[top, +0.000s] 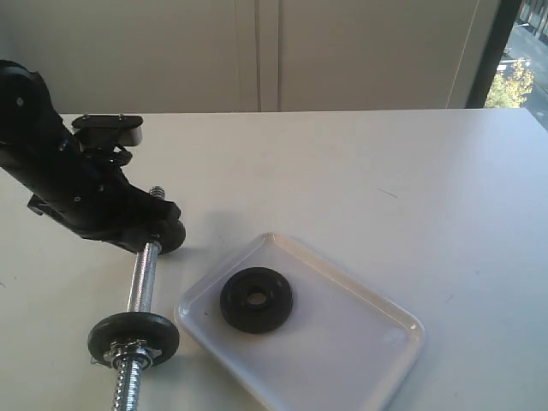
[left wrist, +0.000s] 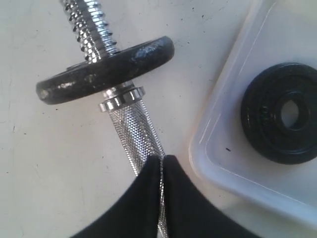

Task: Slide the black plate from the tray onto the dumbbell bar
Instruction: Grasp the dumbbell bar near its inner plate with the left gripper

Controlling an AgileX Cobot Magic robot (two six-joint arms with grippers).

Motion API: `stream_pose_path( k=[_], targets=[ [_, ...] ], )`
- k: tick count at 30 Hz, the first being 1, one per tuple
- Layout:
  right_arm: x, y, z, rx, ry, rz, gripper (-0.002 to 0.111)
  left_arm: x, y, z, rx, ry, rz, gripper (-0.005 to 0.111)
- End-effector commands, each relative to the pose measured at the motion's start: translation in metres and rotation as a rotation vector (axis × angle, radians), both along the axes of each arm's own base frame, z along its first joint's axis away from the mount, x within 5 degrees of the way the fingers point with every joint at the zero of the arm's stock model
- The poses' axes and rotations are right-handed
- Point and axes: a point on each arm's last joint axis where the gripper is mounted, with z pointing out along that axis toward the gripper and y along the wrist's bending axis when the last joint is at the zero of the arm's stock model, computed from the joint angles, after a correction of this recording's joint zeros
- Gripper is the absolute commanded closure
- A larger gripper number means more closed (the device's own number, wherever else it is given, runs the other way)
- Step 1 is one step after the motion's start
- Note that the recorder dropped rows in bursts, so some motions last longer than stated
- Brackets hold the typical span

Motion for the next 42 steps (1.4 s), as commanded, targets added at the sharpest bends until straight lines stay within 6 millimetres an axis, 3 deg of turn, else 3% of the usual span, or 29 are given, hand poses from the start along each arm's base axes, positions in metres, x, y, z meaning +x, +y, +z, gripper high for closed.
stream_pose_path(
  k=[1,4,7,28,42],
  targets=[
    [0.0,0.0,-0.001,-0.001,-0.008,0.004,0.108,0.002,-0.004,-0.006,-0.008,0.025,0.011,0.07],
    [0.0,0.0,-0.001,-0.001,-0.008,0.004,0.108,0.004,-0.005,-0.009,-0.006,0.03,0.012,0.048],
    [0.0,0.0,-0.001,-0.001,-0.008,0.004,0.108,0.006,-0.006,-0.013,-0.006,0.026,0.015,0.039],
    [0.0,0.0,-0.001,-0.001,-0.008,0.004,0.108,0.027,-0.015,-0.066,0.018,0.073,0.047,0.041],
    [0.0,0.0,-0.001,-0.001,-0.008,0.004,0.108,0.032,-0.016,-0.066,0.0,0.022,0.057,0.054]
  ],
)
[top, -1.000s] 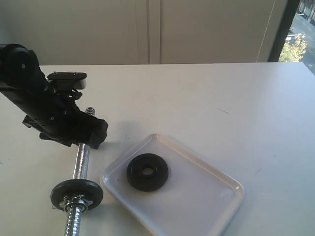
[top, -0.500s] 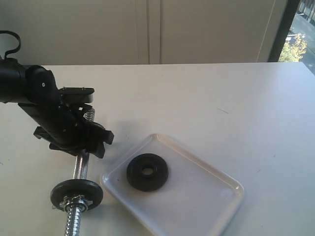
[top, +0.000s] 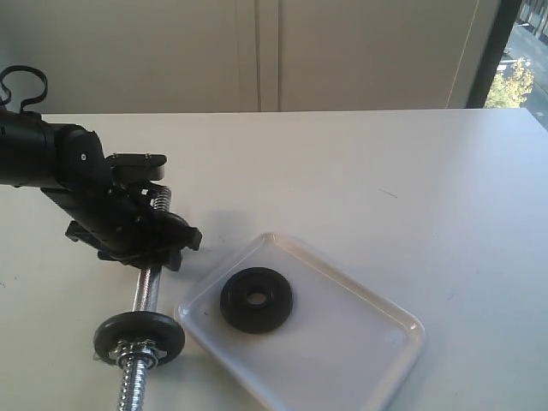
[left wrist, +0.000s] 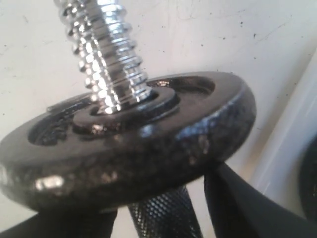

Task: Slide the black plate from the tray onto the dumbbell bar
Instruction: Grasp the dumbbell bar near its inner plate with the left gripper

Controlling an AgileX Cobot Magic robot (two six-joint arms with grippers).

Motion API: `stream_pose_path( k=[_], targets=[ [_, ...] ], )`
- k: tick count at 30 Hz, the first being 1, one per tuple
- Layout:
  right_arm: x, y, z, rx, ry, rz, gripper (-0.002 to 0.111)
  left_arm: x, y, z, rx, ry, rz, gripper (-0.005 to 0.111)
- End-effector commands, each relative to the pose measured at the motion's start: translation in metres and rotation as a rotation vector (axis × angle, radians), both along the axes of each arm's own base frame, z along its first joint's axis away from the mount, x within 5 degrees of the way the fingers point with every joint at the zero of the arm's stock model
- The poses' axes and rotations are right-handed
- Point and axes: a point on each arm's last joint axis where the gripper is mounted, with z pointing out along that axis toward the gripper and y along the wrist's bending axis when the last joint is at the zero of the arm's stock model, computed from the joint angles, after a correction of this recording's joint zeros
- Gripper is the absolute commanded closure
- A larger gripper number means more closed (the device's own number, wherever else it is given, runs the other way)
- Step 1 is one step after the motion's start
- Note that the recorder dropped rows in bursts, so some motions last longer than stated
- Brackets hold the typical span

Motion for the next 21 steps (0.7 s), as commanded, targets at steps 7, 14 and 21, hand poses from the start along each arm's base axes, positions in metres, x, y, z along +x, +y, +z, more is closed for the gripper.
stream_pose_path(
  k=[7,14,21],
  targets=[
    [0.0,0.0,-0.001,-0.001,-0.008,0.004,0.108,-0.003,-0.002,-0.004,0.009,0.036,-0.013,0.068],
    [0.0,0.0,-0.001,-0.001,-0.008,0.004,0.108,-0.003,-0.001,-0.011,0.064,0.035,-0.122,0.087],
    [0.0,0.0,-0.001,-0.001,-0.008,0.004,0.108,-0.007,0.005,-0.013,0.157,0.064,-0.219,0.094]
  ],
)
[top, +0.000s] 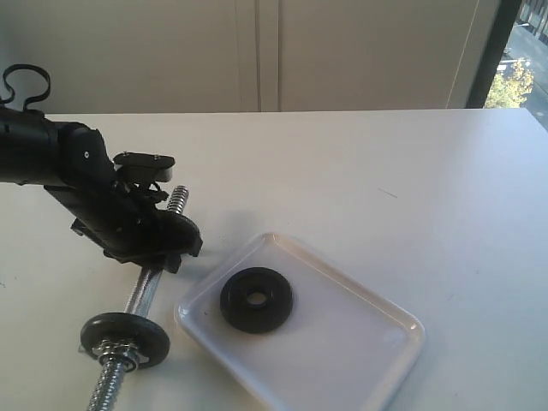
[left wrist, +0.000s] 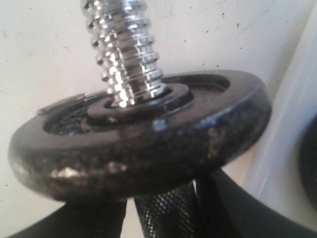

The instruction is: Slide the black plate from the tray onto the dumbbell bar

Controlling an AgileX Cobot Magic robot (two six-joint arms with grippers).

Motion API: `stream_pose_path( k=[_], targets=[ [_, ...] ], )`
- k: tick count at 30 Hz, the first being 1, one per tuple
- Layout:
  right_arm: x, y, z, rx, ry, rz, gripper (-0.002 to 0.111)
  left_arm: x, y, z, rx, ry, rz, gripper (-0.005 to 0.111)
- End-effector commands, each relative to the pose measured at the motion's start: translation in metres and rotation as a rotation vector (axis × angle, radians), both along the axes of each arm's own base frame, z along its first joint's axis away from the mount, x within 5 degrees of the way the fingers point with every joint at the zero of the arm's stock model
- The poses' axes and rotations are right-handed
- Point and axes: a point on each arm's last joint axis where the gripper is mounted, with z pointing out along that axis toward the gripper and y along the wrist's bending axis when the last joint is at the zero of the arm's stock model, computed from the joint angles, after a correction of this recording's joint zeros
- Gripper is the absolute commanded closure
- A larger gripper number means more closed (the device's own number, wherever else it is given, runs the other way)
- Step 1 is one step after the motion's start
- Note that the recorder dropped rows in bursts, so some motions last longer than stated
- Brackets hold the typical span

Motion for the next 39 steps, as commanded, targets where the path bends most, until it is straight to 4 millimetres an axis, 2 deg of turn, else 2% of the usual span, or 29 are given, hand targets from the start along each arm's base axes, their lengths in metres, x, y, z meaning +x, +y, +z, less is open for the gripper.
stream_pose_path(
  k=[1,4,7,28,39],
  targets=[
    [0.0,0.0,-0.001,-0.001,-0.008,0.004,0.108,-0.009,0.007,-0.01,0.131,0.07,-0.124,0.094],
    [0.0,0.0,-0.001,-0.001,-0.008,0.004,0.108,-0.01,0.008,-0.01,0.144,0.08,-0.132,0.097],
    [0.0,0.0,-0.001,-0.001,-0.008,0.004,0.108,-0.01,0.008,-0.008,0.142,0.074,-0.132,0.107],
    [0.0,0.0,-0.001,-0.001,-0.008,0.004,0.108,-0.018,0.013,0.044,0.098,-0.057,-0.133,0.107],
    [0.0,0.0,-0.001,-0.001,-0.008,0.004,0.108,-0.024,0.016,0.047,0.133,-0.032,-0.198,0.107]
  ],
)
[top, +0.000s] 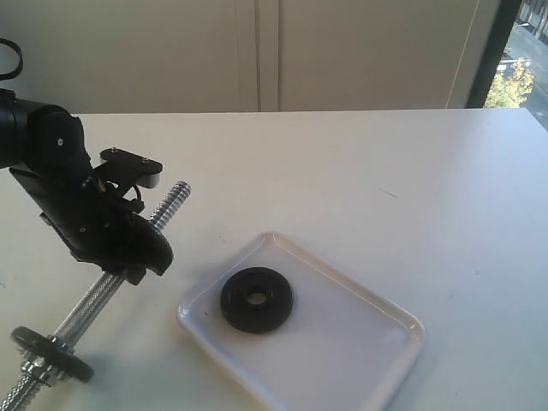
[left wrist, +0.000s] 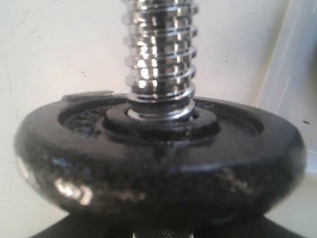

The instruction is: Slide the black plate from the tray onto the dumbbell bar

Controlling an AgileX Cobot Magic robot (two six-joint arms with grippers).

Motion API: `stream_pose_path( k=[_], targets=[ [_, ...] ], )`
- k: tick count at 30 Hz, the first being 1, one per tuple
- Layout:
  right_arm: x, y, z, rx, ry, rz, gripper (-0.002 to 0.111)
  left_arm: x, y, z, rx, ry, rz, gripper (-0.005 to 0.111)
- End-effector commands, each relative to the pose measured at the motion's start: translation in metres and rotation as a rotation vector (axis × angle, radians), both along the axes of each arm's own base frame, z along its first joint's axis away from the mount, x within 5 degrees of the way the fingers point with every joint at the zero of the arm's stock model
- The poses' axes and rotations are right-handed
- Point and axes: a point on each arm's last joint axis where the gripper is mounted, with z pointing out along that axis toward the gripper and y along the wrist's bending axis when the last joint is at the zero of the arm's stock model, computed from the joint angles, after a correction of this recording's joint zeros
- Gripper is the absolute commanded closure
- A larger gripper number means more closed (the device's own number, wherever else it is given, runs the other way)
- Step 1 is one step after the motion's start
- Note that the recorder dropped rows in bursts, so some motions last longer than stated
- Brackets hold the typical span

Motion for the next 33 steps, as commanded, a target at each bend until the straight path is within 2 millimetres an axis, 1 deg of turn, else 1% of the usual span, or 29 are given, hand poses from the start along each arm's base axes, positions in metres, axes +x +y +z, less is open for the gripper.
stream_pose_path(
  k=[1,10,13,15,17,23,28,30,32,33],
  targets=[
    [0.0,0.0,-0.001,-0.001,-0.008,0.004,0.108,-0.004,-0.001,0.017,-0.003,-0.038,-0.064,0.107],
    [0.0,0.0,-0.001,-0.001,-0.009,0.004,0.108,-0.008,0.001,0.016,0.04,0.003,-0.156,0.107],
    [0.001,0.0,0.002,0.003,-0.045,0.005,0.108,-0.008,0.001,0.016,0.042,0.002,-0.165,0.107],
    [0.002,0.001,0.009,0.063,-0.111,0.005,0.108,-0.008,0.001,0.016,0.042,0.001,-0.167,0.107],
    [0.002,0.002,0.018,0.174,-0.202,0.0,0.108,-0.008,0.001,0.016,0.042,0.001,-0.167,0.107],
    [-0.001,-0.001,0.047,0.218,-0.521,-0.003,0.108,-0.009,0.001,0.015,0.039,0.007,-0.164,0.107],
    [-0.012,-0.004,0.072,0.249,-0.823,-0.004,0.108,-0.01,0.001,0.015,0.035,0.017,-0.189,0.107],
    [-0.019,-0.006,0.081,0.351,-0.934,0.015,0.108,-0.011,-0.001,0.015,0.024,0.024,-0.209,0.107],
    [-0.02,-0.006,0.082,0.438,-0.939,0.035,0.108,-0.012,-0.001,0.015,0.021,0.024,-0.218,0.107],
    [-0.016,-0.005,0.078,0.444,-0.864,0.03,0.108,-0.012,-0.001,0.015,0.021,0.024,-0.218,0.107]
  ],
)
